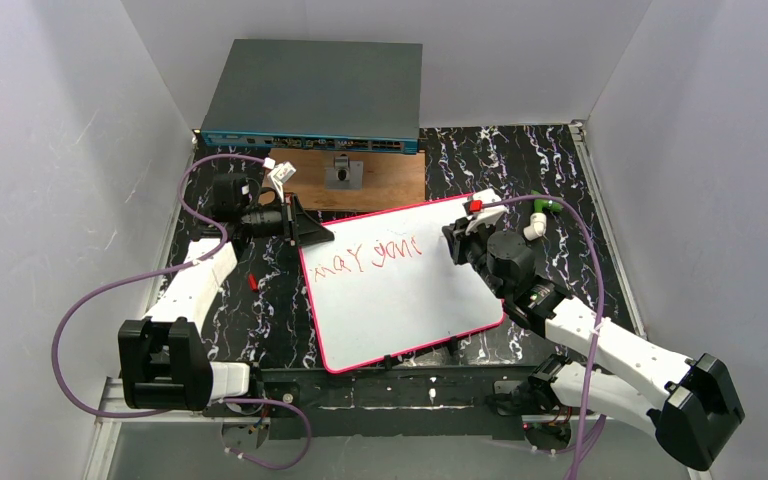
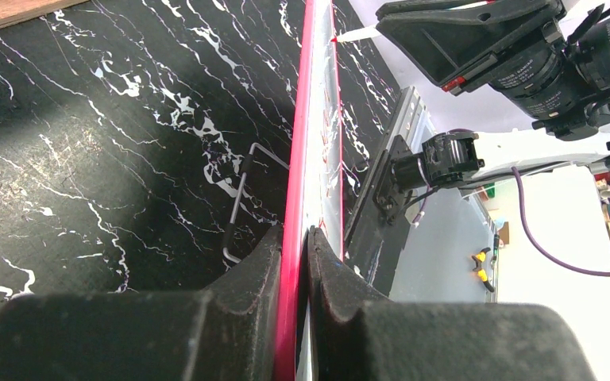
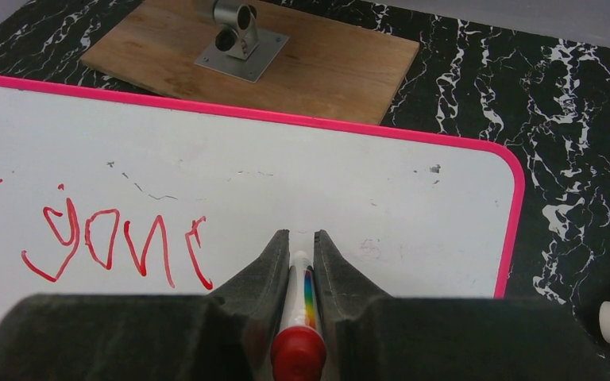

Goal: Write a sentence on the whiteboard

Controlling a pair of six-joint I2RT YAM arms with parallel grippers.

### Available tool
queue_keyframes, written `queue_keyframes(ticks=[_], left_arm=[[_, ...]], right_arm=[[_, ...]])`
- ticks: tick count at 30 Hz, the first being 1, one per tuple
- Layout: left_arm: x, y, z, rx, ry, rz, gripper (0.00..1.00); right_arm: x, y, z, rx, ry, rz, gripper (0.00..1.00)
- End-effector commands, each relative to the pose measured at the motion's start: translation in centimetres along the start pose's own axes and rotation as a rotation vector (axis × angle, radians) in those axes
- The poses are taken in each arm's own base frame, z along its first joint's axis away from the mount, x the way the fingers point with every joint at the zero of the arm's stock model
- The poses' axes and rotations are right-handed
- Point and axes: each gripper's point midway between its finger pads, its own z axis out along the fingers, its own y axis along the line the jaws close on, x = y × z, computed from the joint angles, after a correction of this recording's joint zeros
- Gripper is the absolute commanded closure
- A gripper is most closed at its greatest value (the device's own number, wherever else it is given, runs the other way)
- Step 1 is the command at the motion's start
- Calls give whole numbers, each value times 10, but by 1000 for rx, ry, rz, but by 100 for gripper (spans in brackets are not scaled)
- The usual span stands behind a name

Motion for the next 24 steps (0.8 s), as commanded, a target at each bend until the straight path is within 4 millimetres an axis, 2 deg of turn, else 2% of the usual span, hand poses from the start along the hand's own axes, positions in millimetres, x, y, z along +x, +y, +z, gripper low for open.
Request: queue_keyframes(ticks=[1, 13, 24], left_arm=[[-1, 37, -3, -196, -13, 170, 100], [0, 37, -3, -199, -12, 167, 100], [0, 37, -3, -201, -12, 168, 100]], right_arm=[[-28, -1, 3, 12, -87, 28, 99], [-13, -12, 1, 63, -41, 38, 99], [-13, -15, -2, 76, -29, 46, 99]])
